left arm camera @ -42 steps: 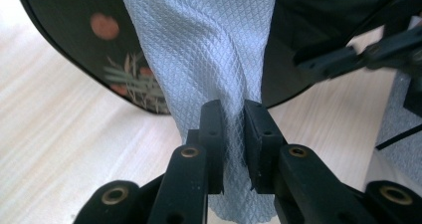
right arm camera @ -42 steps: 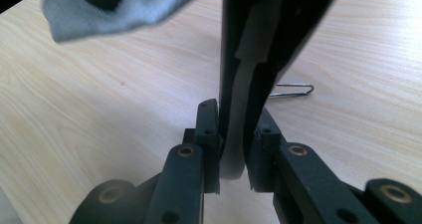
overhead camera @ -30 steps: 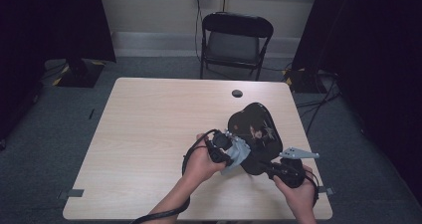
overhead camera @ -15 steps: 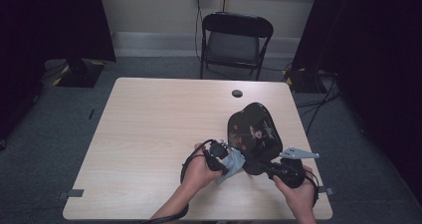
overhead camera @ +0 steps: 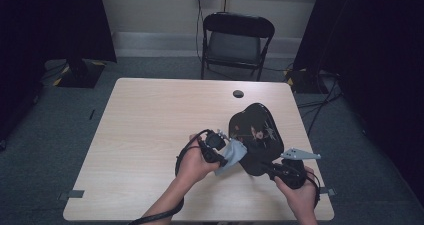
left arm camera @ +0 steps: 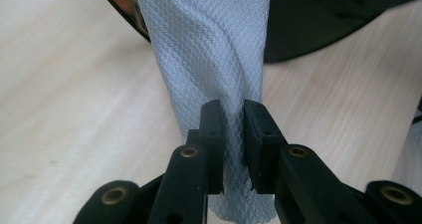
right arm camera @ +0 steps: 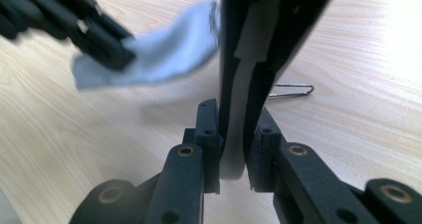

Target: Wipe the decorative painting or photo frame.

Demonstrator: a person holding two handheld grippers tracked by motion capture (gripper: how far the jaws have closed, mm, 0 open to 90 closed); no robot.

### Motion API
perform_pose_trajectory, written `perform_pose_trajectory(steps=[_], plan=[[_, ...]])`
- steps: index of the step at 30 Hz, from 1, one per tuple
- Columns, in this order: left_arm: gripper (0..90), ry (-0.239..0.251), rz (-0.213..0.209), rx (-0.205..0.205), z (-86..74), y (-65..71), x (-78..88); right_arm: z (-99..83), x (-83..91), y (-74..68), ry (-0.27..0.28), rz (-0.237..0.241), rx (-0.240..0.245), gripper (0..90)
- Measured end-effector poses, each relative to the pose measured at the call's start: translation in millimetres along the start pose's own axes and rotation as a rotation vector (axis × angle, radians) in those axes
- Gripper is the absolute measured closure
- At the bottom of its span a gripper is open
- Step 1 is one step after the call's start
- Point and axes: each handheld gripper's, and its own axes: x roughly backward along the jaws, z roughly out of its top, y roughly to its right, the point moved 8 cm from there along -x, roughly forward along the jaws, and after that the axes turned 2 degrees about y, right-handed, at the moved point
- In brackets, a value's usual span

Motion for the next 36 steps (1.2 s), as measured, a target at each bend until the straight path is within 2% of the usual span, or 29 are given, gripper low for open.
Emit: perform_pose_trajectory(steps=[11,18,22,27,36], plan=[[79.5,0.079,0.027,-0.068,50.7,8.9,63.2,0.1,-0.1,0.0,-0.001,0.000,-0.001,79.2],[79.4,0.146,0.036,-0.103,81.1,22.7,90.2,0.3,-0.5,-0.3,-0.001,-0.001,-0.002,79.3],[79.5,0.156,0.027,-0.127,89.8,29.9,94.1,0.6,-0.9,-0.5,0.000,-0.003,-0.003,79.3],[79.6,0.149,0.022,-0.133,92.7,33.8,87.0,1.1,-1.8,-0.9,0.002,-0.004,0.000,79.3],[79.7,0.113,0.006,-0.138,82.3,32.2,68.7,1.9,-3.1,-2.7,0.000,-0.008,-0.007,79.3]])
